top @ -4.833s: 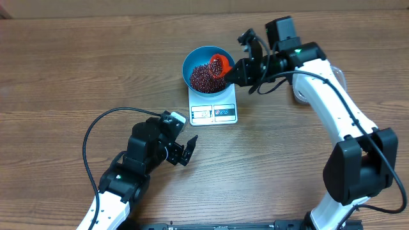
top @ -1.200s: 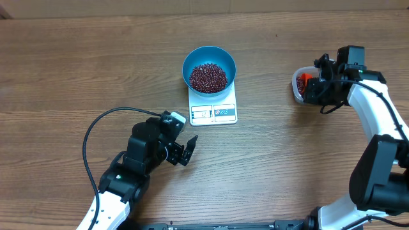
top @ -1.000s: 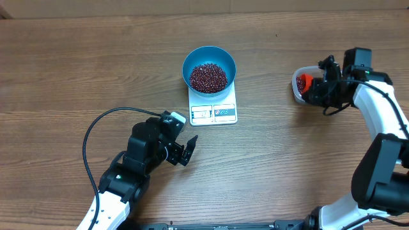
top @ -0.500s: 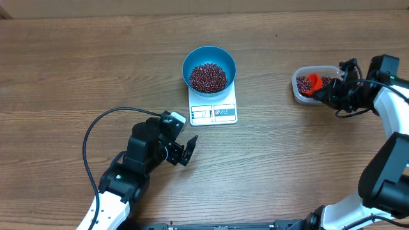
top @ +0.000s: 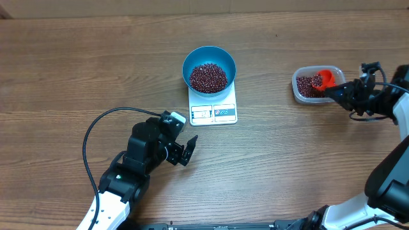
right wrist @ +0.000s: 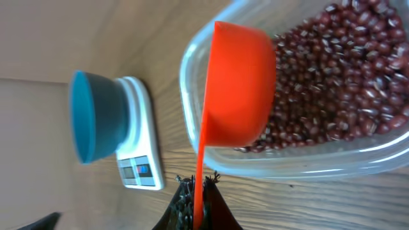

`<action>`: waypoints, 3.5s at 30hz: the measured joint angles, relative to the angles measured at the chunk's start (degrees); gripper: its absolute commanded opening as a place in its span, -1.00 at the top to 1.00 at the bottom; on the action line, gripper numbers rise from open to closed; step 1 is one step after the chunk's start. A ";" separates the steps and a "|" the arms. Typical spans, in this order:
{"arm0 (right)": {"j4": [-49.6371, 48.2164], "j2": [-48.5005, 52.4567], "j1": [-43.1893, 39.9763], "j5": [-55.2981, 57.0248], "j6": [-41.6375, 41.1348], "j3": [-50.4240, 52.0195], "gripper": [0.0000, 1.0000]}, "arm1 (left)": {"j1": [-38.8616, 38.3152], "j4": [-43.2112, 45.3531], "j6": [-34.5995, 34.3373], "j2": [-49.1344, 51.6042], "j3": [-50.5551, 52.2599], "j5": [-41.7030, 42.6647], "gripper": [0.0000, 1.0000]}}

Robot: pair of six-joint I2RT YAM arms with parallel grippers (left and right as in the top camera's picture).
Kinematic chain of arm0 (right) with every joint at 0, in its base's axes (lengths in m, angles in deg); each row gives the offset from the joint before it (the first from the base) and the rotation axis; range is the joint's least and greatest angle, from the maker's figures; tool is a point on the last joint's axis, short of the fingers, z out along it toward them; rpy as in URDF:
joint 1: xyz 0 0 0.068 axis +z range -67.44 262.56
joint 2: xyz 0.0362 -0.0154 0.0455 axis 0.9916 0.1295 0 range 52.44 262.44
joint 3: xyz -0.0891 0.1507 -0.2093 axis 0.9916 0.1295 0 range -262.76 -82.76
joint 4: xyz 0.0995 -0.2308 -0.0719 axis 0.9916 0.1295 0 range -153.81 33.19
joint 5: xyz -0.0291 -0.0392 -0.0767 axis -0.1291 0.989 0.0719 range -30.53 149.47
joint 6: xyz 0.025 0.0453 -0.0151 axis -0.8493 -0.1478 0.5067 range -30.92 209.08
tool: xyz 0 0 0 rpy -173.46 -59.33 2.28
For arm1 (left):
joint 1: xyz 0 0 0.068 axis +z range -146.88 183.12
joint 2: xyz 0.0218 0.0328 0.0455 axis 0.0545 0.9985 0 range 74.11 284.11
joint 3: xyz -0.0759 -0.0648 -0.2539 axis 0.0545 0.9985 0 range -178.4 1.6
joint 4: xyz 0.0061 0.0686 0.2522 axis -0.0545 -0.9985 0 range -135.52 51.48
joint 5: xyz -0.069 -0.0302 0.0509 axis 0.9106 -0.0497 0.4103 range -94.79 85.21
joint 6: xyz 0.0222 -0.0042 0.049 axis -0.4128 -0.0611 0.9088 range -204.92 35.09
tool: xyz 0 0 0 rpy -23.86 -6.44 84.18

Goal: Scoop item into bowl and weigh 150g on scale
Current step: 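Dig the scoop into the beans with right gripper to refill, then lift the filled scoop out of the container with right gripper, then move the scoop over the blue bowl and pour beans in, then bring the empty scoop back to the bean container with right gripper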

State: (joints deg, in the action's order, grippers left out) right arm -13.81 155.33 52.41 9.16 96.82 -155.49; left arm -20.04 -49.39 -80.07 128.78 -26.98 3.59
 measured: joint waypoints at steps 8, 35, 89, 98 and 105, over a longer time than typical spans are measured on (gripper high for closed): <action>1.27 0.00 -0.20 -11.21 2.75 0.00 0.93 | 0.00 0.00 0.00 0.00 0.00 0.00 -0.99; -19.19 -2.78 29.92 -15.41 -11.02 -0.22 0.93 | 0.00 -0.20 0.00 0.00 0.00 0.00 -0.99; -17.55 -2.78 70.64 80.83 6.99 -9.05 0.93 | 0.00 -0.20 0.00 0.00 0.00 0.00 -0.99; -14.95 -6.16 67.21 74.03 2.82 -9.05 0.93 | 0.00 -0.22 0.00 0.00 0.00 0.00 -0.99; -8.04 -15.56 53.22 61.90 -1.05 -9.05 0.93 | 0.00 -1.53 0.00 0.00 0.00 0.00 -0.99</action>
State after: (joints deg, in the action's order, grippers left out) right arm -21.85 139.77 105.63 71.06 95.77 -164.54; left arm -20.04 -50.92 -80.07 128.78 -26.98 3.59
